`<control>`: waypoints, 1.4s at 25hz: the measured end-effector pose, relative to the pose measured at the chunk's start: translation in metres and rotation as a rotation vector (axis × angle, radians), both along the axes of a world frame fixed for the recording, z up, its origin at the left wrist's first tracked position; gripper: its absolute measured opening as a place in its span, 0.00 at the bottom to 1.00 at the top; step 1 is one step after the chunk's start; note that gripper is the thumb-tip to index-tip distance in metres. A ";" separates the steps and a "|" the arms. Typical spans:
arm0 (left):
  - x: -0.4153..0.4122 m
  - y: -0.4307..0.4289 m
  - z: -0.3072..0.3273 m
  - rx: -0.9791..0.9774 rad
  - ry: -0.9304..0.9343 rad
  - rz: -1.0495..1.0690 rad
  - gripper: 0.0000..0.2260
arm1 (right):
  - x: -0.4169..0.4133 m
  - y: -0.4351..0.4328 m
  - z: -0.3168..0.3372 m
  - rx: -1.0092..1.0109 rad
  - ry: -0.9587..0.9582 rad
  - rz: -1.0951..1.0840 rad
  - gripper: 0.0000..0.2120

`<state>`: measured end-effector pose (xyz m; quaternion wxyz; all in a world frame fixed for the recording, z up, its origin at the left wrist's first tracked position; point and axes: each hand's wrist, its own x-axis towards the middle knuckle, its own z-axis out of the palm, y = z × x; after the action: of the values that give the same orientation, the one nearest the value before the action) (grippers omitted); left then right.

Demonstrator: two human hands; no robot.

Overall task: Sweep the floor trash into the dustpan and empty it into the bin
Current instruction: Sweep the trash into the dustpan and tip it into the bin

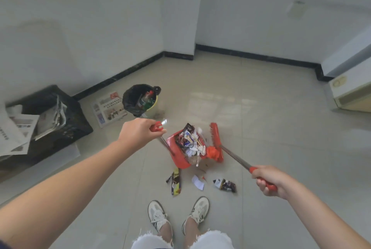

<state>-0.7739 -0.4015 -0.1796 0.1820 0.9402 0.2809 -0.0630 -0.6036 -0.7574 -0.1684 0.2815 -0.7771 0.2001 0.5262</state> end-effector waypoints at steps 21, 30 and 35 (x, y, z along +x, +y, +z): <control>-0.124 0.096 0.090 -0.381 -0.603 0.717 0.16 | 0.006 0.088 -0.007 -0.213 -0.051 0.334 0.11; -0.150 0.100 0.061 -0.491 -0.698 1.238 0.19 | 0.026 0.139 -0.021 -0.218 0.022 0.527 0.05; -0.145 0.093 0.043 -0.545 -0.732 1.444 0.16 | 0.048 0.154 -0.024 -0.235 0.039 0.597 0.10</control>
<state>-0.9191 -0.3085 -0.1366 0.4766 0.4151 0.7099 0.3107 -0.5552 -0.6030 -0.1925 0.0189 -0.8183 0.0281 0.5738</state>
